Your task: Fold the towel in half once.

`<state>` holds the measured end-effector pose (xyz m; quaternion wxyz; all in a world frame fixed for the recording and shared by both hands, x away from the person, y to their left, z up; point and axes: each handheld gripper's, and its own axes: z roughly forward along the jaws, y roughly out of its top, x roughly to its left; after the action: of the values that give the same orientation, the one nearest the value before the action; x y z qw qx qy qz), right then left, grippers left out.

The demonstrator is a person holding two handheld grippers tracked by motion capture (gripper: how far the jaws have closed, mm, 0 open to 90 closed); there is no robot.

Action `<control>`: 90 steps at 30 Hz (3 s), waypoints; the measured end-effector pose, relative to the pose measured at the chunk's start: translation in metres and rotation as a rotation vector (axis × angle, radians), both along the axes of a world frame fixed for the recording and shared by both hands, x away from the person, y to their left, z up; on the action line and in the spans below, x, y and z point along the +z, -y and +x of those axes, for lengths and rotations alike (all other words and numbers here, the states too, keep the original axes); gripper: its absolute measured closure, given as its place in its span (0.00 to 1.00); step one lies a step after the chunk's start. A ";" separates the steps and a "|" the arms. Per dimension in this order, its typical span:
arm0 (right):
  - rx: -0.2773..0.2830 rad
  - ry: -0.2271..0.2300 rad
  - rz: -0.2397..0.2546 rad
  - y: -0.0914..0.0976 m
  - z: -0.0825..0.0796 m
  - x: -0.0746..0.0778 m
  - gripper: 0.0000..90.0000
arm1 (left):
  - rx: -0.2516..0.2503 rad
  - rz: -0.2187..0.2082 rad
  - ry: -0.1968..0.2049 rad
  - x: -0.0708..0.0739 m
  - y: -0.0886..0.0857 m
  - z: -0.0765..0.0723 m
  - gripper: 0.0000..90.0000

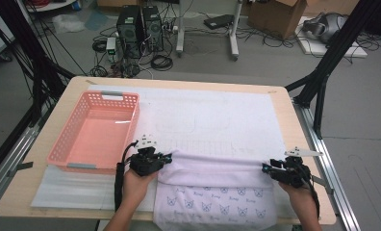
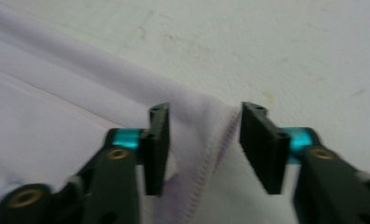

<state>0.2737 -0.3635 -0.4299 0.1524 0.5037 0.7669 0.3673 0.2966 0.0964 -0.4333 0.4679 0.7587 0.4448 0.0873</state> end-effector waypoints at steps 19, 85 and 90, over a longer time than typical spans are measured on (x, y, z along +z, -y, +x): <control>0.052 0.060 0.014 -0.004 0.006 0.003 0.96 | 0.031 0.013 0.032 0.005 -0.002 0.007 0.93; 0.068 0.026 0.055 0.000 0.057 0.001 0.97 | 0.024 -0.052 0.009 -0.014 -0.009 0.017 0.97; 0.080 0.055 0.090 0.009 0.032 -0.001 0.97 | 0.001 -0.084 0.034 -0.014 -0.019 -0.001 0.97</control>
<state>0.3057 -0.3722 -0.4312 0.1360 0.4686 0.7647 0.4208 0.2959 0.1156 -0.4474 0.5066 0.7367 0.4404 0.0817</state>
